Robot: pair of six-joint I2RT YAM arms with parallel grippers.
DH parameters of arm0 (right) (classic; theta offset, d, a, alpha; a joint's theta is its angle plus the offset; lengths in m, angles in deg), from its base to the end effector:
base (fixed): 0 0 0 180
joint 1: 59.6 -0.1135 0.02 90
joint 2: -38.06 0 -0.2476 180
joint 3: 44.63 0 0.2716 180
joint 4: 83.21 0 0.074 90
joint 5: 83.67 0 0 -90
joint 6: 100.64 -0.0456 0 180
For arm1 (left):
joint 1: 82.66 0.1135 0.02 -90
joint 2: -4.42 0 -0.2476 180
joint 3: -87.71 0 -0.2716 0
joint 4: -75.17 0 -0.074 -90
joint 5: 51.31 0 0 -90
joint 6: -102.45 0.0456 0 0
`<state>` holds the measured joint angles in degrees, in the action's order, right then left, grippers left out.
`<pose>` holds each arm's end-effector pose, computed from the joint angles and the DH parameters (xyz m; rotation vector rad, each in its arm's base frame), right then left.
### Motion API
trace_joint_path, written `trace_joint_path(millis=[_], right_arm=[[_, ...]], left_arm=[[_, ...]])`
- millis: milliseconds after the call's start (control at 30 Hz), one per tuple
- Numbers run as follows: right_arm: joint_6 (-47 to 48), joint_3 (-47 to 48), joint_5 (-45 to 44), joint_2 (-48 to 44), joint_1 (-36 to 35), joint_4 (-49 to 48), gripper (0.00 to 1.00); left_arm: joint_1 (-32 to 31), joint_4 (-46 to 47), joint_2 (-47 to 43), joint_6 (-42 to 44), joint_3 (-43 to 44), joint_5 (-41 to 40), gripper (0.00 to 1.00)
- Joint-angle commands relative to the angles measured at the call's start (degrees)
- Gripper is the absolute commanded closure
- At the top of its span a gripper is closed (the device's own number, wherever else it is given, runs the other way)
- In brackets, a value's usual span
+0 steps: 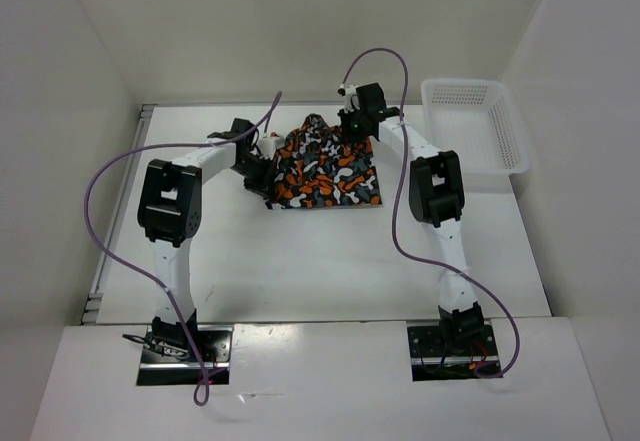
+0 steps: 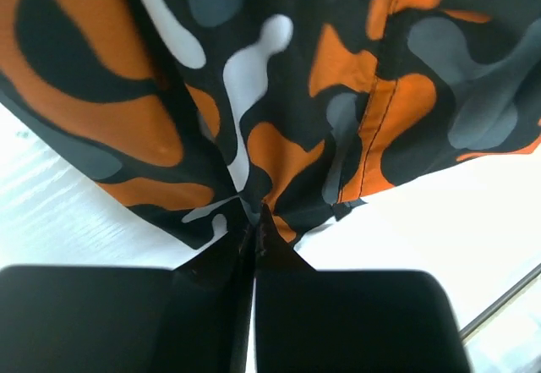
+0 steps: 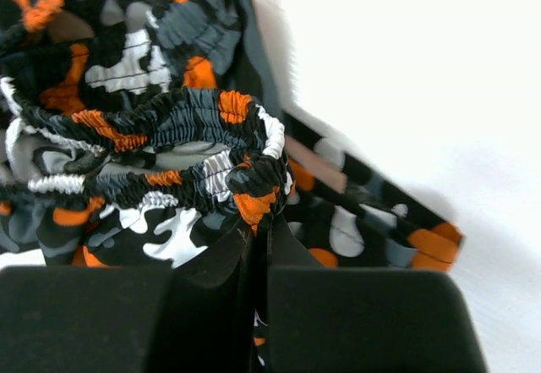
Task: Fold and stack the shorts
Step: Fold the shorts
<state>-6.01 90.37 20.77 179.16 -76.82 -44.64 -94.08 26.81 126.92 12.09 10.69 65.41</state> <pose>0.5380 0.1787 0.1571 -0.5679 2.2856 0.4038 0.4392 -0.1096 0.1253 0.3884 2.6996 -0.6983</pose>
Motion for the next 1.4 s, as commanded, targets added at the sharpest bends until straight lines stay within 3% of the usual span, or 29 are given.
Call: trace_joint_path(millis=[0,100,133,167,267,333,400,433,467,567,600,800,967,1033,1200,1367], right_arm=[[1.44,2.92,-2.13,-1.00,0.86,-3.13,0.98],[0.39,2.92,-2.83,-1.00,0.86,-3.13,0.90],[0.39,2.92,-3.44,-1.00,0.86,-3.13,0.81],[0.39,2.92,-3.45,-1.00,0.86,-3.13,0.41],[0.39,2.92,-1.18,-2.83,0.86,-1.64,0.13],[-0.14,1.70,0.59,-4.24,0.86,-1.11,0.01],[-0.14,0.99,1.21,-6.79,0.86,-0.58,0.01],[-0.14,0.12,1.21,-7.84,0.86,-0.58,0.01],[-0.14,0.11,1.21,-10.29,0.86,0.03,0.01],[-0.14,-3.57,0.68,-14.87,0.86,0.65,0.01],[0.47,-4.71,0.68,-18.28,1.39,1.78,0.01],[6.97,-19.73,-4.14,-32.00,2.62,4.34,0.01],[13.20,-35.20,-12.30,-46.51,4.56,4.87,0.01],[14.53,-41.01,-15.48,-52.38,5.17,3.12,0.01],[16.82,-52.00,-21.38,-63.03,8.59,0.05,0.01],[17.35,-59.46,-21.91,-73.93,14.57,-1.81,0.01]], left_arm=[[0.96,-2.02,-1.47,0.36,-2.15,-0.44,1.00],[0.96,-2.02,-2.09,0.36,-2.15,-0.44,1.00],[0.96,-2.02,-2.09,0.36,-2.15,-0.44,1.00],[0.96,-2.02,-2.09,0.36,-2.15,-0.44,1.00],[0.96,-3.08,-2.09,0.36,-0.83,0.70,0.58],[0.96,-3.61,-2.09,0.36,0.57,1.32,0.44],[0.96,-3.61,-2.61,0.36,1.27,1.32,0.34],[0.96,-4.13,-2.61,0.36,1.28,1.32,0.34],[0.96,-4.13,-3.92,0.36,1.89,1.32,0.24],[1.49,-4.13,-7.09,0.36,3.38,0.53,0.20],[2.18,-4.13,-8.23,0.36,3.39,0.00,0.04],[5.97,-1.50,-16.76,0.36,4.62,-6.66,0.00],[9.65,2.10,-21.94,0.36,-0.82,-21.15,0.00],[11.50,2.72,-24.14,0.36,-3.20,-23.02,0.00],[16.68,3.34,-28.97,0.36,-7.94,-21.72,0.00],[27.49,4.04,-31.61,0.36,-11.90,-15.92,0.00]])
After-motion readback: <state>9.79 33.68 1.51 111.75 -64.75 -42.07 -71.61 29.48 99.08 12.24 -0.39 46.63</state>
